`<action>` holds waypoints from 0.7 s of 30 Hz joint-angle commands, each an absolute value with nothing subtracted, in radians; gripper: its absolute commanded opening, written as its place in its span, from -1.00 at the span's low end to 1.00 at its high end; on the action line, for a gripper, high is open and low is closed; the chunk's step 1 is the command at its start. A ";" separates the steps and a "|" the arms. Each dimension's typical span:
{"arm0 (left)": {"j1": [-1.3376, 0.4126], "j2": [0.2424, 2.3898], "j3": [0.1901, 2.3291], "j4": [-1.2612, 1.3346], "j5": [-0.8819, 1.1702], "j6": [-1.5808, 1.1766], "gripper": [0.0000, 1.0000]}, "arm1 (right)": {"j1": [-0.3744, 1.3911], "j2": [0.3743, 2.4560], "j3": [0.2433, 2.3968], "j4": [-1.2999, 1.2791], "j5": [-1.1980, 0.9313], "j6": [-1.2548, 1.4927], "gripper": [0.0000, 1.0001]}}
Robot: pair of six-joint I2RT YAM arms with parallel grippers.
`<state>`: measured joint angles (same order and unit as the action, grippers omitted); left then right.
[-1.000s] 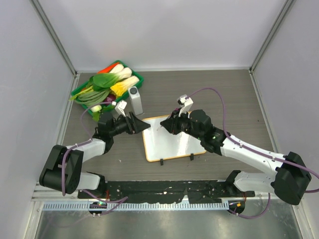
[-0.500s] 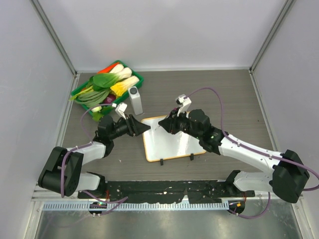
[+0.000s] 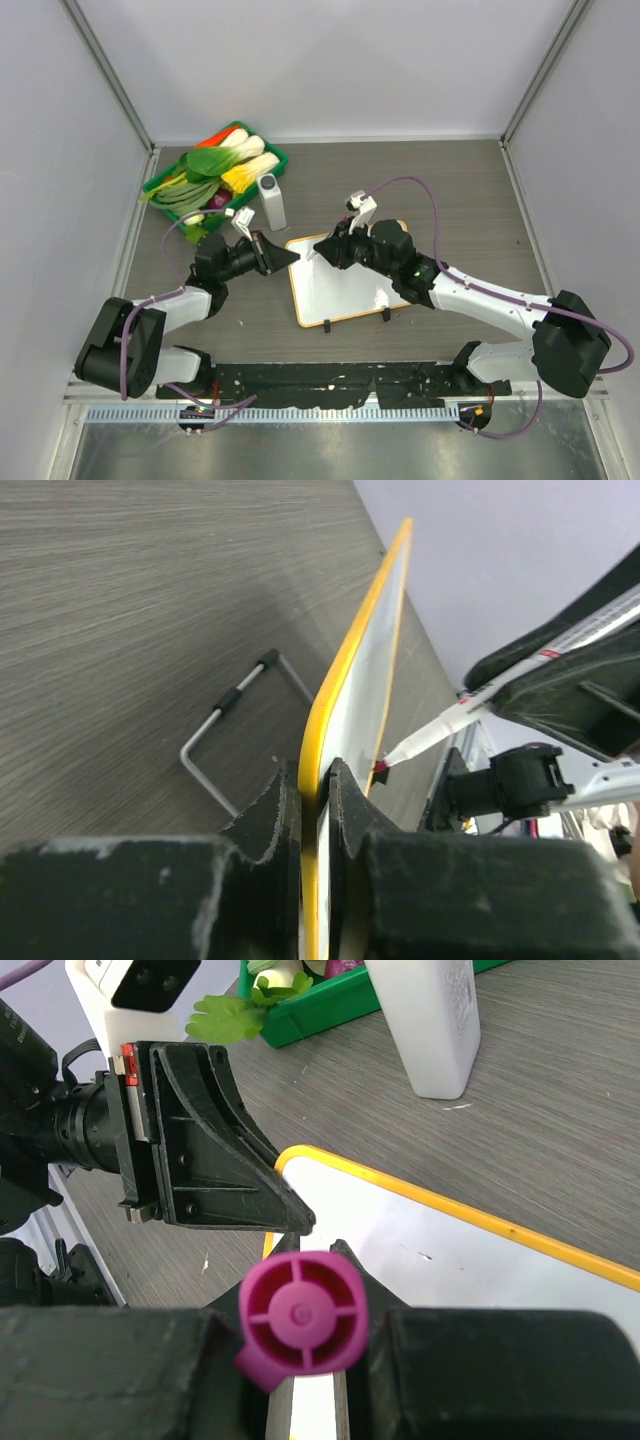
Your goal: Write a sentence on the whiteboard
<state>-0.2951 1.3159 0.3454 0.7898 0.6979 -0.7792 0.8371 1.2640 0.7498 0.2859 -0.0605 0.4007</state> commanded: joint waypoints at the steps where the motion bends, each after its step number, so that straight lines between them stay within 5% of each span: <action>1: -0.301 1.302 0.351 0.769 0.684 -0.730 -0.94 | 0.864 1.270 0.785 0.370 -0.035 0.342 -0.98; 21: -0.302 1.298 0.367 0.701 0.661 -0.704 -1.00 | 0.919 1.295 0.773 0.359 -0.003 0.293 -0.97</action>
